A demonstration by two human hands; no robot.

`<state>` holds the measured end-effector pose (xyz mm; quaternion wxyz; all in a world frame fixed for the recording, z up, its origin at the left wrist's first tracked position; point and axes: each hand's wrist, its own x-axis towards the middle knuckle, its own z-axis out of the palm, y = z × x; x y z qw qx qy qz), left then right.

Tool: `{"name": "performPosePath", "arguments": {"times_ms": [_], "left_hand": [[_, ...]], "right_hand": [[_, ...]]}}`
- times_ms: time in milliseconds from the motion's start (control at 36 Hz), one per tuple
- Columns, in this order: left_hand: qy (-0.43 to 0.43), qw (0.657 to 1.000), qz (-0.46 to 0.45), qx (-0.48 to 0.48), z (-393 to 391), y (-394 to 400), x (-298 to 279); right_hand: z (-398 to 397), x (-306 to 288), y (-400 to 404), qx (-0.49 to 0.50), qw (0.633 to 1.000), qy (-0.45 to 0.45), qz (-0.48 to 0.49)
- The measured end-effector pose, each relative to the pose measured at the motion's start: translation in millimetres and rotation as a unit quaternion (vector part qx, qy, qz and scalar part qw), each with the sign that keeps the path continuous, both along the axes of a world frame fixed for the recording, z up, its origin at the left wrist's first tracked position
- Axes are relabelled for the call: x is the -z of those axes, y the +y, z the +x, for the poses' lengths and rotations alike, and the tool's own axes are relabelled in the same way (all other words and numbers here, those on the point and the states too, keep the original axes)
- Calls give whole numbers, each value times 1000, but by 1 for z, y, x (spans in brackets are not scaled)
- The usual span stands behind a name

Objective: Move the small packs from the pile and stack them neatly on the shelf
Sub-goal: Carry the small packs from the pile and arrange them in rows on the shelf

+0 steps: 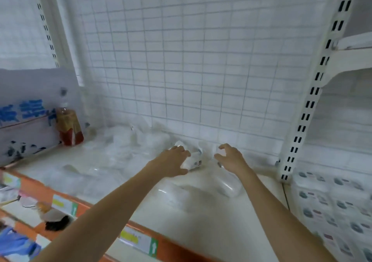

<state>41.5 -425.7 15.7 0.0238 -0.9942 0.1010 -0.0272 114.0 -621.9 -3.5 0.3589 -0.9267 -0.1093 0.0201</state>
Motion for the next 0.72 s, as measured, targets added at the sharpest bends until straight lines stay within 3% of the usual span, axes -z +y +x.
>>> {"name": "performPosePath", "arguments": {"times_ms": [194, 278, 389, 472, 528, 611, 722], "left_hand": [[-36, 986, 163, 31, 46, 0, 27], [-67, 981, 179, 45, 56, 7, 36], [-89, 979, 164, 87, 62, 17, 38], [-65, 987, 79, 123, 62, 27, 26], [-11, 989, -37, 142, 59, 33, 11], [89, 966, -190, 150, 57, 42, -9], [109, 934, -310, 143, 67, 54, -16]], "right_hand": [[23, 14, 15, 68, 987, 82, -120], [24, 16, 17, 83, 987, 90, -100], [15, 10, 19, 80, 994, 76, 4], [1, 0, 19, 64, 994, 43, 79], [-7, -6, 19, 56, 991, 21, 119], [-17, -10, 23, 57, 978, 21, 199], [-29, -11, 28, 76, 940, 44, 330]]}}
